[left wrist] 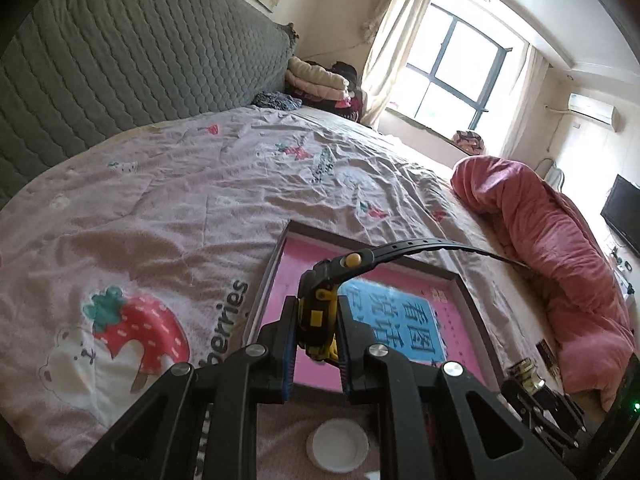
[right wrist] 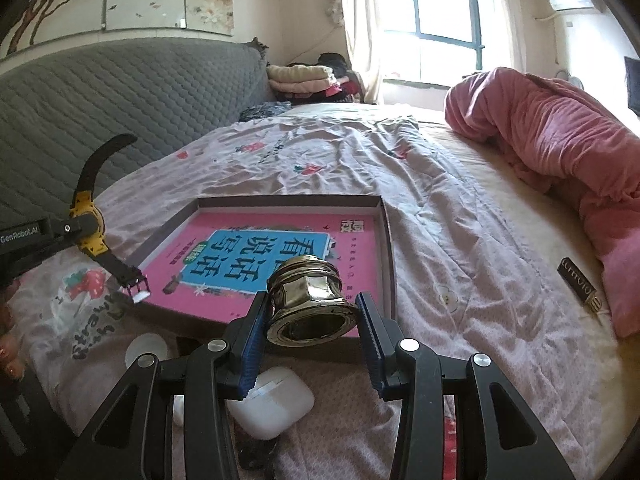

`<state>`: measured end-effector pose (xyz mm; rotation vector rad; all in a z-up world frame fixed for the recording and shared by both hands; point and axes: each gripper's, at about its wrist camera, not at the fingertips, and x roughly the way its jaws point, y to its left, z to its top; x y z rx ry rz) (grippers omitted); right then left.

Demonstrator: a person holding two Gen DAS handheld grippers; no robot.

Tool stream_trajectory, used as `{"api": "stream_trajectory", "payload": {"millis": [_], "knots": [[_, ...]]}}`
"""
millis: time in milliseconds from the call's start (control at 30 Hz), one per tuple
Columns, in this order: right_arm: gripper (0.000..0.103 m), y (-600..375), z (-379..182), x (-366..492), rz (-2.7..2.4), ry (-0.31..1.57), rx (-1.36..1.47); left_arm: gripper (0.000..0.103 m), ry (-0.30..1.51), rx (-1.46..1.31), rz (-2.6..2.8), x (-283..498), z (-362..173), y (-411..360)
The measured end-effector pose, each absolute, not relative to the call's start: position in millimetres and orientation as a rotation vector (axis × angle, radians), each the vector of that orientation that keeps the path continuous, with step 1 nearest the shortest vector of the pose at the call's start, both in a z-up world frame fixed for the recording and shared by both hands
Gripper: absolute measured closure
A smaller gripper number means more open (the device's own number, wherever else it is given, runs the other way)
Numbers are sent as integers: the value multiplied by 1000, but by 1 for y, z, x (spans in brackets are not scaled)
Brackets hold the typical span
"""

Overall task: Organize rigid objects
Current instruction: 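Lift the watch and fitting and carry both over the grey box, then lower the watch onto the book while the right gripper lowers the fitting into the box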

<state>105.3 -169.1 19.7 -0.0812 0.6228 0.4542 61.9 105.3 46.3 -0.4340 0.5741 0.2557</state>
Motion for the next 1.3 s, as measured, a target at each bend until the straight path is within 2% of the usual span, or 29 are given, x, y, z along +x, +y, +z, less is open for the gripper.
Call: {"api": "stream_trajectory", "payload": {"millis": [400,900,1300], "knots": [[59,-175,17,121,420,628,-50,85,666,-452,234,97,25,106],[59,-170,5,143,423,670,-40,85,822,-317,257,127,-2,100],[59,-156,-5,152,424,699,-103,85,857,-247,265,132,-1,98]]}}
